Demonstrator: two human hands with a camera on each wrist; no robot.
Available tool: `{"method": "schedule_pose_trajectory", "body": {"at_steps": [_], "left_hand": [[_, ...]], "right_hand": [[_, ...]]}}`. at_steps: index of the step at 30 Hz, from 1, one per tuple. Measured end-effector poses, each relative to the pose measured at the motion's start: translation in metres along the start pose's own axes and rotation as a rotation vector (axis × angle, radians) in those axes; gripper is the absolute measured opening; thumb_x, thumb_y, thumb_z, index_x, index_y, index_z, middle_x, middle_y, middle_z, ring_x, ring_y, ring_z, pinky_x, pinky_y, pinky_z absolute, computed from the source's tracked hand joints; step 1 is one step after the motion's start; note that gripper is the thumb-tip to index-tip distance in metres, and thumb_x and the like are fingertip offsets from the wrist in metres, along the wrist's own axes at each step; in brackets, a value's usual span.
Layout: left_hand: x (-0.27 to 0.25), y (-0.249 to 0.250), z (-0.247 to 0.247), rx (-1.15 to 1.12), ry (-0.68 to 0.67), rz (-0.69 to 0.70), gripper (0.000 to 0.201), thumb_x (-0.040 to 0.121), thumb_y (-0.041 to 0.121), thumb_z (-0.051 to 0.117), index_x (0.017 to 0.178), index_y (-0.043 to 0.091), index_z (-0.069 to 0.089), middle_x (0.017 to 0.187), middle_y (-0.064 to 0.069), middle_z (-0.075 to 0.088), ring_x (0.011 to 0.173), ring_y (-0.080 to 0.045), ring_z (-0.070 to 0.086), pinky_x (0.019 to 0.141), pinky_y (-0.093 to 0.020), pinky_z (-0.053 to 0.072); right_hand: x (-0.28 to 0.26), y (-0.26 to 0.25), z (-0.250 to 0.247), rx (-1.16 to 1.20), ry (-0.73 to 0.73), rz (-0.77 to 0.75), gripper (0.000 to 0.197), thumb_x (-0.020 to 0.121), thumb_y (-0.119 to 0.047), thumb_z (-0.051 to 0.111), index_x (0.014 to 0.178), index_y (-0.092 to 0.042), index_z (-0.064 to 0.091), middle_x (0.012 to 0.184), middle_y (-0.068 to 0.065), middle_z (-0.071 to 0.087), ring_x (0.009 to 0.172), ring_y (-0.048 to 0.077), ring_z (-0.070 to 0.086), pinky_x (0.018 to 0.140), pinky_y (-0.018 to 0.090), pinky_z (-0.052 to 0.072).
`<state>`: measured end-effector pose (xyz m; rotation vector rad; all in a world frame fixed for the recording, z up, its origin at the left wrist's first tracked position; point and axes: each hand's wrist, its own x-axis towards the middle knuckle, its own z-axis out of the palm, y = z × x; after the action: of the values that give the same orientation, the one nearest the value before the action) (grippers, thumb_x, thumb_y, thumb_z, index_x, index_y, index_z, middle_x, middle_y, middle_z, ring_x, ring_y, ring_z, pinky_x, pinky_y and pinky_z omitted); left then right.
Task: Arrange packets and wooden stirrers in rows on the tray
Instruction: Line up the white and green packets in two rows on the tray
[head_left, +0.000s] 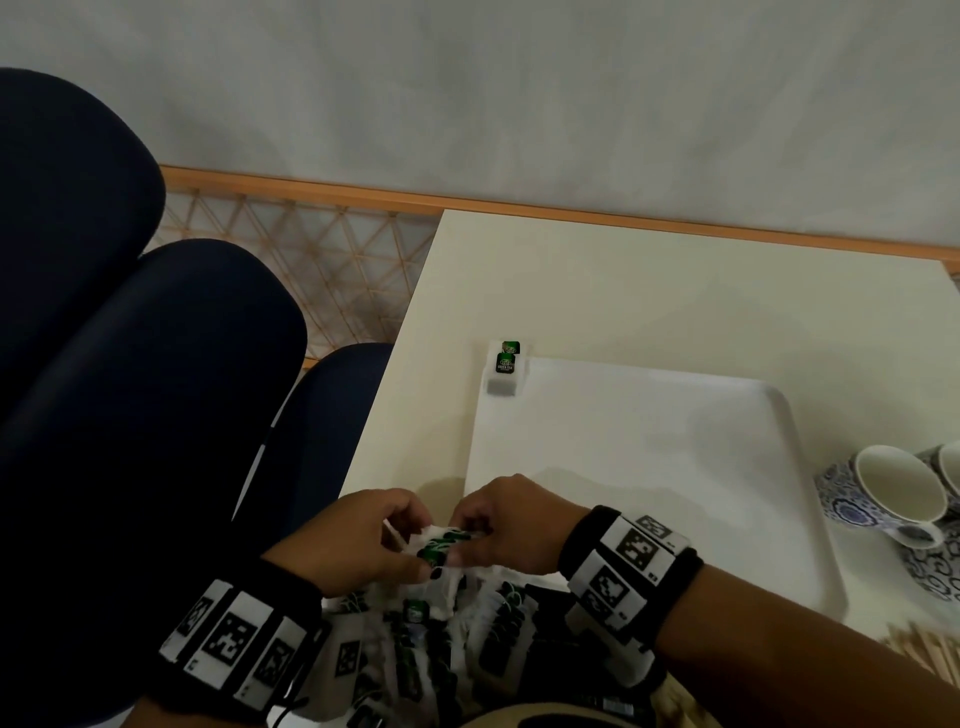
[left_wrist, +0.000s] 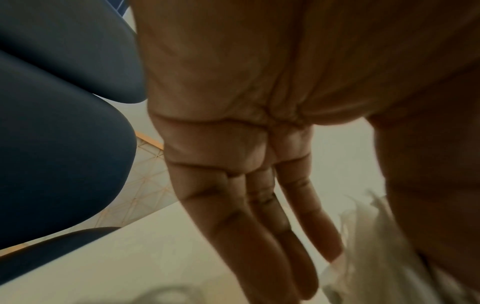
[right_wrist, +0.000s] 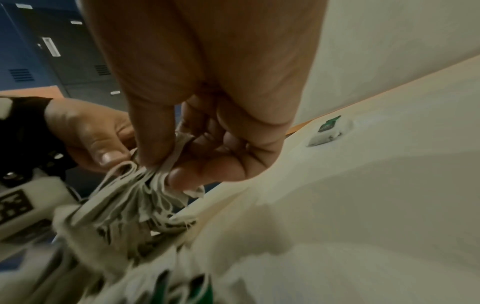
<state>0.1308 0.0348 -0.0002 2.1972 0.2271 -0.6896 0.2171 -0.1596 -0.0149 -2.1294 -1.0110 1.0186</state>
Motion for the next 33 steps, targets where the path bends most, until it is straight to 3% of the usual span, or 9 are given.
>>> {"method": "schedule_pose_trajectory", "body": {"at_steps": [4,8,12,16,19,22,26,29,33], "left_hand": [[-0.002,-0.006,0.009,-0.017,-0.040,-0.025,0.028,0.066,0.023,0.084,0.086,0.030,0.066,0.072,0.006,0.063,0.062,-0.001,0.055,0.064,-0.023,0.048],[-0.005,-0.009,0.015,-0.031,-0.048,-0.035,0.030,0.066,0.018,0.083,0.087,0.029,0.066,0.077,-0.002,0.067,0.063,-0.004,0.058,0.066,-0.030,0.053],[-0.009,-0.007,0.018,-0.061,-0.062,-0.022,0.037,0.063,0.010,0.084,0.090,0.025,0.065,0.075,0.001,0.068,0.060,-0.001,0.057,0.061,-0.023,0.051],[-0.013,-0.002,0.018,-0.085,-0.076,-0.009,0.046,0.058,0.014,0.088,0.093,0.027,0.062,0.074,0.007,0.070,0.061,-0.003,0.060,0.065,-0.027,0.051],[-0.016,0.002,0.015,-0.109,-0.083,0.016,0.052,0.058,0.016,0.089,0.098,0.031,0.061,0.079,0.003,0.072,0.064,-0.006,0.061,0.066,-0.026,0.050],[-0.018,0.002,0.012,-0.095,-0.082,0.045,0.053,0.055,0.027,0.090,0.097,0.040,0.060,0.081,0.006,0.070,0.065,-0.004,0.059,0.067,-0.025,0.050],[-0.019,-0.001,0.012,-0.139,-0.074,0.085,0.047,0.056,0.055,0.082,0.096,0.045,0.060,0.080,0.010,0.066,0.067,-0.003,0.056,0.068,-0.024,0.049],[-0.019,-0.004,0.013,-0.216,-0.055,0.147,0.052,0.061,0.071,0.071,0.098,0.035,0.065,0.080,0.009,0.063,0.071,-0.006,0.054,0.070,-0.025,0.047],[-0.018,-0.007,0.013,-0.319,-0.034,0.174,0.064,0.065,0.078,0.060,0.098,0.024,0.070,0.091,0.002,0.065,0.083,-0.011,0.058,0.078,-0.026,0.046]], "right_hand": [[-0.004,0.003,0.009,0.038,-0.036,0.026,0.023,0.084,-0.038,0.072,0.093,-0.017,0.071,0.074,-0.007,0.061,0.066,0.007,0.054,0.063,0.022,0.043],[-0.005,0.008,0.014,0.155,-0.070,0.083,0.019,0.084,-0.034,0.073,0.092,-0.017,0.073,0.067,-0.008,0.065,0.064,0.004,0.062,0.064,0.016,0.045],[-0.008,0.012,0.011,0.211,-0.105,0.110,0.019,0.091,-0.030,0.065,0.099,-0.014,0.072,0.066,-0.009,0.066,0.062,-0.004,0.060,0.064,0.011,0.042],[-0.013,0.016,0.005,0.316,-0.099,0.117,0.019,0.092,-0.033,0.063,0.100,-0.018,0.072,0.076,0.002,0.070,0.065,0.001,0.061,0.072,0.019,0.049],[-0.018,0.016,0.005,0.297,-0.107,0.113,0.021,0.093,-0.036,0.061,0.101,-0.021,0.073,0.072,-0.001,0.068,0.061,-0.002,0.059,0.070,0.018,0.048],[-0.021,0.014,0.006,0.280,-0.119,0.112,0.022,0.093,-0.040,0.060,0.100,-0.024,0.073,0.069,-0.006,0.067,0.063,-0.004,0.059,0.073,0.019,0.048],[-0.022,0.010,0.007,0.316,-0.118,0.110,0.017,0.092,-0.042,0.060,0.092,-0.032,0.073,0.074,-0.004,0.070,0.068,0.002,0.062,0.078,0.024,0.051],[-0.023,0.006,0.004,0.375,-0.117,0.077,0.017,0.093,-0.041,0.060,0.092,-0.031,0.074,0.074,0.000,0.071,0.068,0.004,0.062,0.073,0.021,0.050],[-0.023,0.003,0.001,0.345,-0.123,0.075,0.022,0.092,-0.040,0.061,0.100,-0.024,0.074,0.066,-0.004,0.067,0.062,-0.002,0.059,0.070,0.016,0.045]]}}
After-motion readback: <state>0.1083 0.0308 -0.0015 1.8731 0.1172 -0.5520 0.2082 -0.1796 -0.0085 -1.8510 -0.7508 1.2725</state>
